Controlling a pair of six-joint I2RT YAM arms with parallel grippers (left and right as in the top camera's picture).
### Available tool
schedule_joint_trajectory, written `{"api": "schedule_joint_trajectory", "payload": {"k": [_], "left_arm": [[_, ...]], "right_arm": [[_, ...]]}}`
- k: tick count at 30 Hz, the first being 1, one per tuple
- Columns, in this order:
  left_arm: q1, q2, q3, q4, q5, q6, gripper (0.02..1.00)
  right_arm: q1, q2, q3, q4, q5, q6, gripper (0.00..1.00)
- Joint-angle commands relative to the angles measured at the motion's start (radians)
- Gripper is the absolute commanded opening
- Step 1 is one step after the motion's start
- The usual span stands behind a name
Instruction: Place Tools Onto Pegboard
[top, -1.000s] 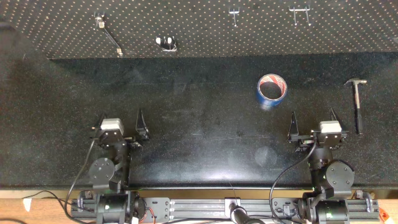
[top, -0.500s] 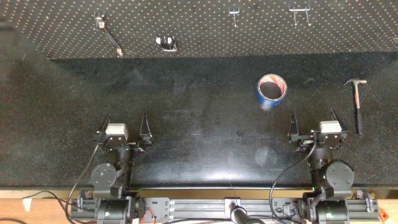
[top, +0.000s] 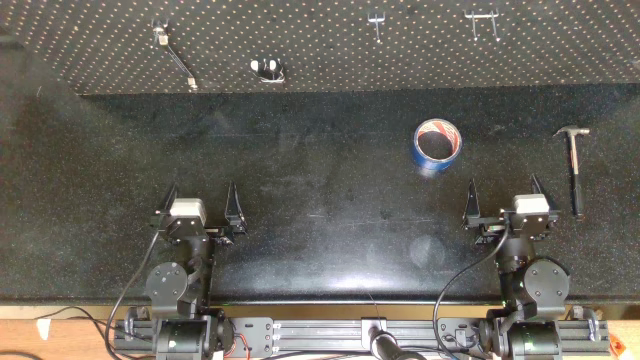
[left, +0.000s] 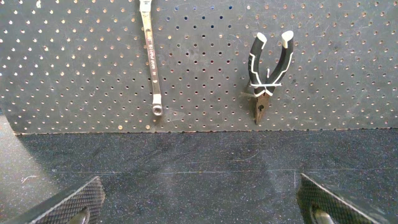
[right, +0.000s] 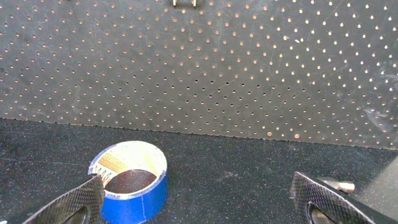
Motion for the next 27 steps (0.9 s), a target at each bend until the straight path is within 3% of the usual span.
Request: {"api": "schedule_joint_trajectory", "payload": {"k": [1, 22, 25, 27], "left_arm": [[-0.002, -0.014, -0.001, -0.01, -0.003, 0.012, 0.996], [-0.002, -0.014, -0.001, -0.01, -0.003, 0.012, 0.998], [-0.002, -0.014, -0.001, -0.01, -0.003, 0.012, 0.996], [-0.002, -0.014, -0.001, -0.01, -0.003, 0.012, 0.996]], "right_arm": [[0.007, -0.007, -0.006, 0.0, -0.009, -0.013, 0.976], [0.006, -0.007, -0.006, -0.001, 0.001, -0.013, 0.976], [0.006, -0.007, -0.005, 0.005, 0.084, 0.127, 0.976], [0.006, -0.003, 0.012, 0.01, 0.09, 0.158, 0.976]]}}
